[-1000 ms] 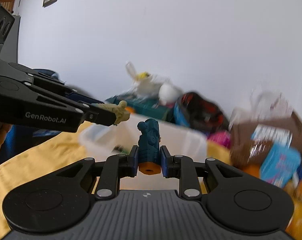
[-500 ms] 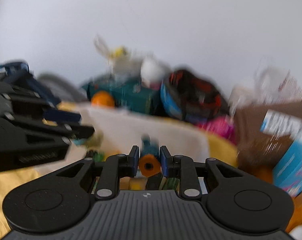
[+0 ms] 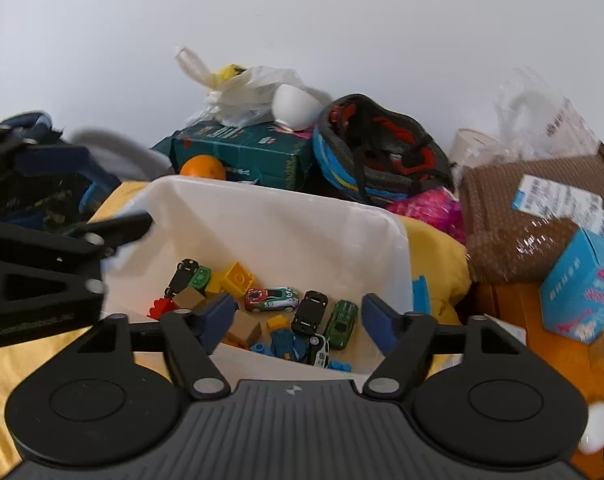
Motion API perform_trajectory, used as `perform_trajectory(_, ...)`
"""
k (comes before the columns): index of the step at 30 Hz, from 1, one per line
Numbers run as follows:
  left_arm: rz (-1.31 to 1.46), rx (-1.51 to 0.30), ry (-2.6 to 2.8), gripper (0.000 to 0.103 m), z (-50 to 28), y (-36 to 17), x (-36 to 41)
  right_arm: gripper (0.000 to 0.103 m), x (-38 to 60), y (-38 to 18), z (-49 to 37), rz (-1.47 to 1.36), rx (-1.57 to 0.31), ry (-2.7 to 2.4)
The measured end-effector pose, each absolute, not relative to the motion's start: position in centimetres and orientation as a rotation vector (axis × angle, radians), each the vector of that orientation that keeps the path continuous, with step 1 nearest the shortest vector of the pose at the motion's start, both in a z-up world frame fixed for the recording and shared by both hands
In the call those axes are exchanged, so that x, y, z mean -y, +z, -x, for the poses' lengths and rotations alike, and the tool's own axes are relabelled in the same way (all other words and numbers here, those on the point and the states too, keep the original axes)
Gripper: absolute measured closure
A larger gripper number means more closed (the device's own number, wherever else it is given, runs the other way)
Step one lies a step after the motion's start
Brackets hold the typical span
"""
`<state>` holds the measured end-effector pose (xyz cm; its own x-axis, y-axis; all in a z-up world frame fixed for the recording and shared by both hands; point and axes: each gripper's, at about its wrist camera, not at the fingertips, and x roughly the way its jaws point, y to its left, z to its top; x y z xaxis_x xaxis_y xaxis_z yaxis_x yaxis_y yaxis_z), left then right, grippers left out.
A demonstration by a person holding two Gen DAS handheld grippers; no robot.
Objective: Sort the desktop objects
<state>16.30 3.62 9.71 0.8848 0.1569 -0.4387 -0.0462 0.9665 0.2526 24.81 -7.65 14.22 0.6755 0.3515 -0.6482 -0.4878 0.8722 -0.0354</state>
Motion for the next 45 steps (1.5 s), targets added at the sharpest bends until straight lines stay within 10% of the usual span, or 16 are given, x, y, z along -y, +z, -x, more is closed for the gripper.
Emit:
perform_trajectory(20,-0.152,-0.759,0.121,0.015,-18.9,8.4,-4.1,0.001,6.6,13.5,-25.7,0.368,-0.838,0.354)
perform_trajectory(45,-0.142,-0.858,0.117,0.015,-18.7,6.9,-3.7,0.000,7.3,12.7,-25.2,0.426,-0.886,0.329)
